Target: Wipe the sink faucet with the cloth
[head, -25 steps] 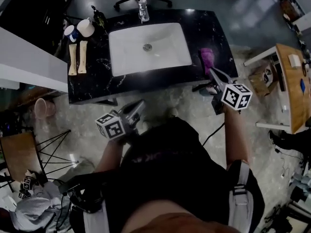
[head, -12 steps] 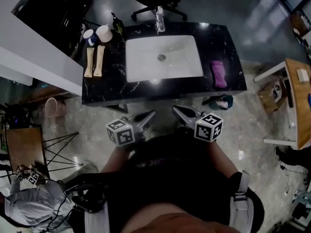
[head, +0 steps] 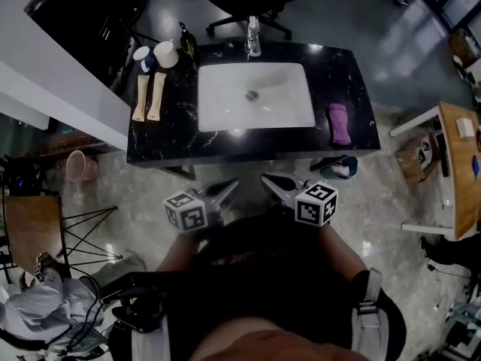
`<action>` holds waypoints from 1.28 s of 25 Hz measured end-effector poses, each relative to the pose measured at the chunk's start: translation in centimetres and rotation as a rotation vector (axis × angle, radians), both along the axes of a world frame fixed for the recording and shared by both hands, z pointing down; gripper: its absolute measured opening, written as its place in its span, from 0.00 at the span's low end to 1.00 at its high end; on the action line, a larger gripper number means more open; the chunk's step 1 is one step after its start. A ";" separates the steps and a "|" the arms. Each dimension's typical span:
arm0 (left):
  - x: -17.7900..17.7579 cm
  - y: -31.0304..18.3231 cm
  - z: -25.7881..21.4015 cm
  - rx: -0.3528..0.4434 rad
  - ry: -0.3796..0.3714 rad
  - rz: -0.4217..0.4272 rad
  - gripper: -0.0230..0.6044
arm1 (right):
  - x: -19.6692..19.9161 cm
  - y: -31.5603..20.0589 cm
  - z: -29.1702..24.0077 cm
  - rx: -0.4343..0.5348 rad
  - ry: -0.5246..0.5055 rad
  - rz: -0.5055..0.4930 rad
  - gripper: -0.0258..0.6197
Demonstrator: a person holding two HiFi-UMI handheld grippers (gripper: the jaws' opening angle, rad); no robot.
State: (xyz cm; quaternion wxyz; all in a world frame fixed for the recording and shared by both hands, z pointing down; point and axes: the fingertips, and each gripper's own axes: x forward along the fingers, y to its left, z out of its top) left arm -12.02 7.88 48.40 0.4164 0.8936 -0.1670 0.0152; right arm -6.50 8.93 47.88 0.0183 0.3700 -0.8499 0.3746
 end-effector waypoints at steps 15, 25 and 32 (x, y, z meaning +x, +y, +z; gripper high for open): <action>-0.5 -0.4 0.4 -0.025 0.014 -0.005 0.04 | -0.7 -0.2 0.3 -0.007 -0.005 -0.011 0.06; -0.6 -0.3 0.6 -0.029 0.008 -0.003 0.04 | -0.9 -0.2 0.5 -0.008 -0.005 -0.015 0.06; -0.4 -0.2 0.6 -0.032 0.005 -0.005 0.04 | -0.7 0.0 0.5 -0.005 0.000 -0.022 0.06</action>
